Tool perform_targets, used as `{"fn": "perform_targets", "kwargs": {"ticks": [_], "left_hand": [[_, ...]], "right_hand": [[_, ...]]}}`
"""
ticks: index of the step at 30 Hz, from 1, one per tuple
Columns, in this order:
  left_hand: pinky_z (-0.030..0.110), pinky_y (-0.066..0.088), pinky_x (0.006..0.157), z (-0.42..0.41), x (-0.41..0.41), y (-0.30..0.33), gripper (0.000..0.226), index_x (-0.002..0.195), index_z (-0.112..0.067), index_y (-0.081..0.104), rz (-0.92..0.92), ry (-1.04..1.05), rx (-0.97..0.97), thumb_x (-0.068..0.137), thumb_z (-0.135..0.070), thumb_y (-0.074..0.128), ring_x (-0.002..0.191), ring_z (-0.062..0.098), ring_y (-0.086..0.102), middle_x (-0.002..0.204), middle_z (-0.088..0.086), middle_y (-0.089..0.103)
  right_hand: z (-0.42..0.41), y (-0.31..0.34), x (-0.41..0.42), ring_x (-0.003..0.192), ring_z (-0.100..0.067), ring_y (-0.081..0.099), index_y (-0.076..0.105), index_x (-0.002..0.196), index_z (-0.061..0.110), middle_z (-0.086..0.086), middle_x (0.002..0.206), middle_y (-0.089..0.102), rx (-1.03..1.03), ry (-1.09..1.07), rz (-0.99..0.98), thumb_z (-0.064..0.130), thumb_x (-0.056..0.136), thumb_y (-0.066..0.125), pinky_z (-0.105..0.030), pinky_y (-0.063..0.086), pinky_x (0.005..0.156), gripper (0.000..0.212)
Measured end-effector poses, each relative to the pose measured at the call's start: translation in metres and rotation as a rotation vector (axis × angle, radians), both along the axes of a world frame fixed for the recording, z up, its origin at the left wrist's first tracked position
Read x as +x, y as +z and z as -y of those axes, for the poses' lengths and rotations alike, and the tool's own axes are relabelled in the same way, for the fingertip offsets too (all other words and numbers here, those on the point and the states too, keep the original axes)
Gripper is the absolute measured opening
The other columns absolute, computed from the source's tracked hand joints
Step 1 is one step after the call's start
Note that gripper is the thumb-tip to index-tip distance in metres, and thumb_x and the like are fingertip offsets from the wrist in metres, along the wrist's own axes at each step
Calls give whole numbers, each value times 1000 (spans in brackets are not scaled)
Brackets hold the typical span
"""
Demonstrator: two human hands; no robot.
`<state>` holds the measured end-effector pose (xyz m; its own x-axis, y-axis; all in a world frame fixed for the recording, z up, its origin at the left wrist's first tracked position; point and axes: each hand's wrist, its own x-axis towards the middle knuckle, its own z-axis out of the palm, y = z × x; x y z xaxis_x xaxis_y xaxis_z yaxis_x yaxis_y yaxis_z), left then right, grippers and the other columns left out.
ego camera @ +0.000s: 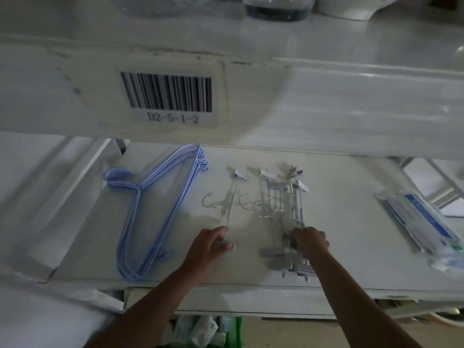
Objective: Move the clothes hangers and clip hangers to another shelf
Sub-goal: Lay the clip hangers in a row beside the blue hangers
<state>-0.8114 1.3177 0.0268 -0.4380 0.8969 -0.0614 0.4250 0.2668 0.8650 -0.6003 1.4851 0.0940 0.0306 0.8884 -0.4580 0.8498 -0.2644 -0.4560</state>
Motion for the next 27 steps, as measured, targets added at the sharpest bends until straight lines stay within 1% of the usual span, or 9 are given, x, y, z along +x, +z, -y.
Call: {"fn": "perform_targets", "kwargs": {"ticks": [3,4,6,8,10,13,19,24,27], "left_hand": [[24,45,82,0,-2,-4,43,100,-34,73,-107,-50,86,75,-63,52,90,7,58,84,-13,64],[24,45,82,0,0,-6,37,93,-34,74,-156,-76,119,79,-60,52,88,4,57,80,-16,66],[20,44,81,1,1,-9,30,88,-35,75,-192,-86,144,80,-56,54,87,-2,55,76,-18,67],[17,45,80,0,0,-11,32,89,-32,75,-193,-72,143,75,-56,60,90,-2,55,81,-20,65],[21,48,82,0,-1,-12,37,92,-30,75,-215,-84,149,72,-58,62,92,4,58,84,-22,63],[20,48,82,0,-1,-11,43,96,-29,76,-196,-85,160,69,-60,64,90,5,60,85,-24,58],[14,47,83,1,-1,-15,47,99,-31,77,-115,-42,134,66,-63,65,86,-2,61,88,-10,63],[13,46,81,1,-2,-19,49,98,-28,77,-138,-37,127,67,-64,65,85,-6,58,84,-6,65],[14,45,80,2,0,-15,49,100,-28,77,-133,-25,139,68,-63,65,86,-3,57,83,-9,64]], "right_hand": [[11,6,2,120,-34,42,53,129,8,-17,129,48,103,6,29,26,94,47,-40,35,92,41],[16,4,4,120,-34,40,51,129,9,-17,131,45,216,3,-1,26,92,51,-43,36,94,40],[36,4,6,118,-32,41,54,127,12,-14,129,45,436,80,-1,22,90,56,-44,38,98,38],[57,1,3,114,-29,45,59,121,12,-12,123,50,551,230,-29,17,88,59,-40,41,95,34],[72,-12,-3,116,-25,46,60,121,13,-8,122,52,504,384,-38,16,87,58,-36,43,95,35],[81,-32,-9,126,-24,36,60,125,18,-4,132,49,448,563,105,23,85,47,-34,36,105,42],[75,-32,-7,123,-26,47,69,106,22,-4,121,59,527,555,168,17,84,58,-35,44,95,25],[75,-26,-21,117,-23,50,69,112,28,2,113,61,537,686,224,17,85,59,-34,38,98,30],[82,-25,-38,109,-22,52,70,105,24,1,107,59,552,706,159,19,86,58,-33,40,91,23]]}}
